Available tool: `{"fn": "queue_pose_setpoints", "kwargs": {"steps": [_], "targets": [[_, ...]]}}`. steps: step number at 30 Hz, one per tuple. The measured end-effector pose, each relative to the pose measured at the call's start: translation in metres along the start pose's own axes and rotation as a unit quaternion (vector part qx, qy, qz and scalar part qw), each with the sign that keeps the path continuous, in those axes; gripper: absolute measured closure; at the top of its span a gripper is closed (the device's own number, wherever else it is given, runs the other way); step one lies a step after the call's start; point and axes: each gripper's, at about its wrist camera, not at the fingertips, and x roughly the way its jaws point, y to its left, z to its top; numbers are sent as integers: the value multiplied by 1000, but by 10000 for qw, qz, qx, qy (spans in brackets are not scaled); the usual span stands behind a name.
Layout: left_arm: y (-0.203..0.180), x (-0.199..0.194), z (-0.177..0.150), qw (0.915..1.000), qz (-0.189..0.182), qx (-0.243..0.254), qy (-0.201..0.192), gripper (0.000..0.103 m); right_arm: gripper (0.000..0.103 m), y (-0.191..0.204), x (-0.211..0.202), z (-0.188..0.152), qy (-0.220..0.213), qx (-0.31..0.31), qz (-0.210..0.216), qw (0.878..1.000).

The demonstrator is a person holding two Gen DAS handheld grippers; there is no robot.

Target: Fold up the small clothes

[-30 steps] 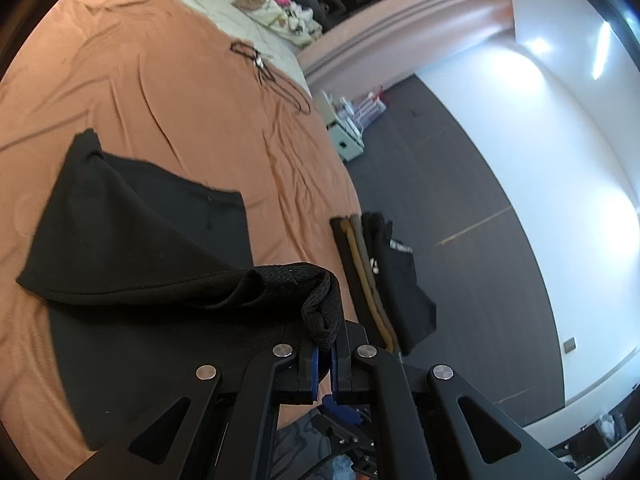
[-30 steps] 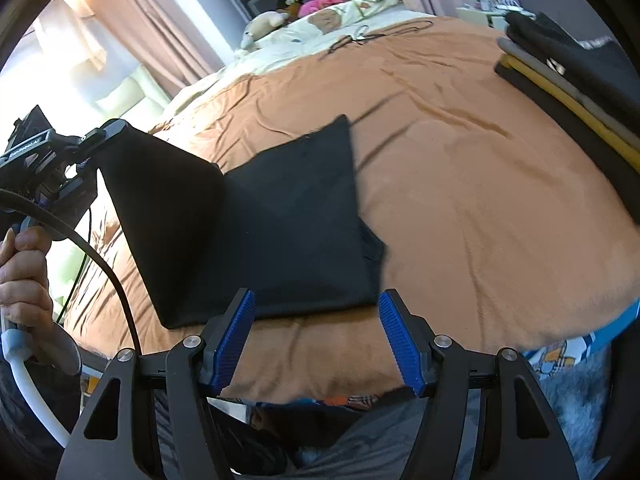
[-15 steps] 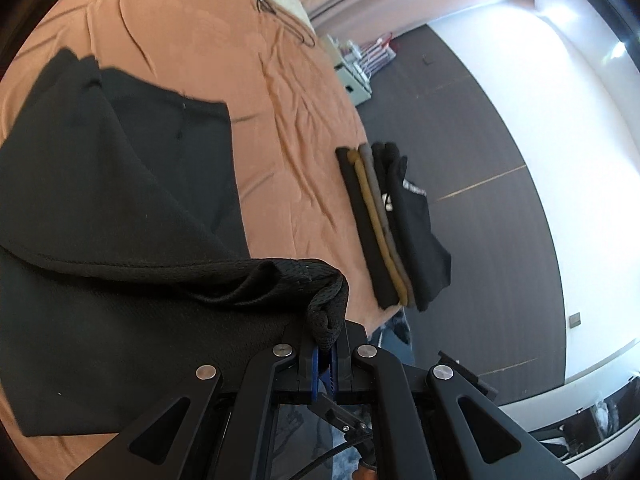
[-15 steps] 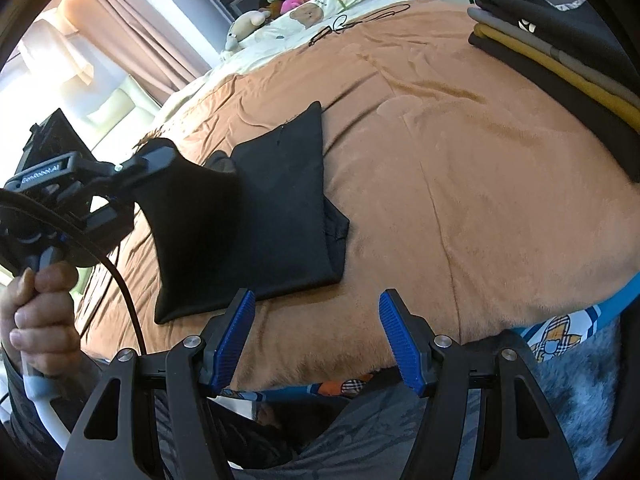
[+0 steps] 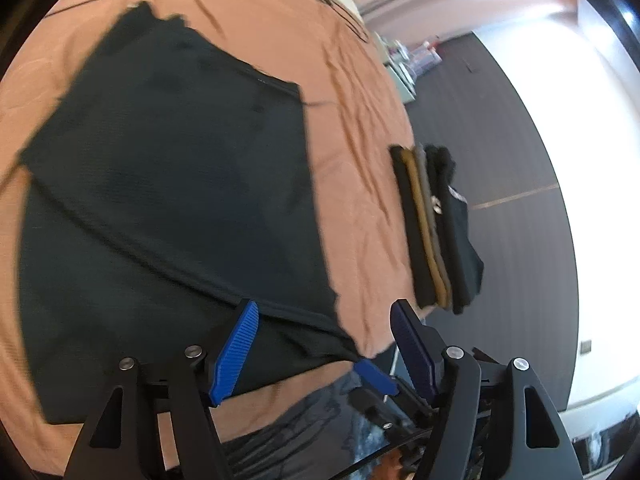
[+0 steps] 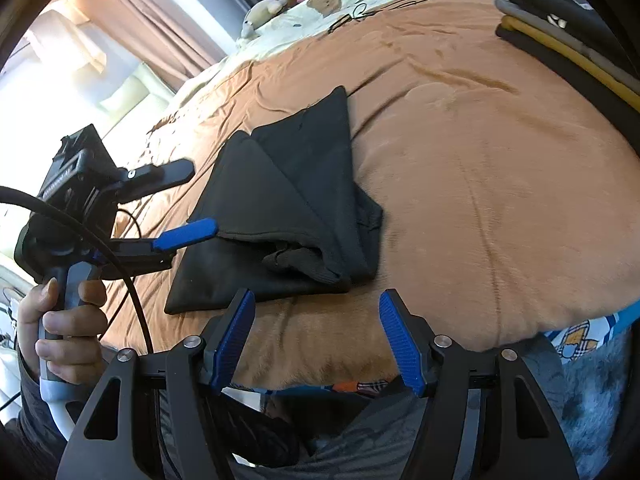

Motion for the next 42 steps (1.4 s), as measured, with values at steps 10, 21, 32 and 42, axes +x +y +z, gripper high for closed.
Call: {"fn": "queue_pose_setpoints", "kwargs": {"steps": [10,21,32,42], "targets": [[59,-29,12,9972,309,-555,-383,33,75,13,13,8,41,-455,-459,9979],[89,-28,42,9931,424,-870,-665,35,95,13,14,20,-26,-433,-540,9976],[90,-26,75,9919,614,-740,-832,97,95,3,22,25,95,-300,-406,9987],[29,-11,124,9953,410,-95,-871,98,95,-9,20,29,119,-69,-208,9997]]}}
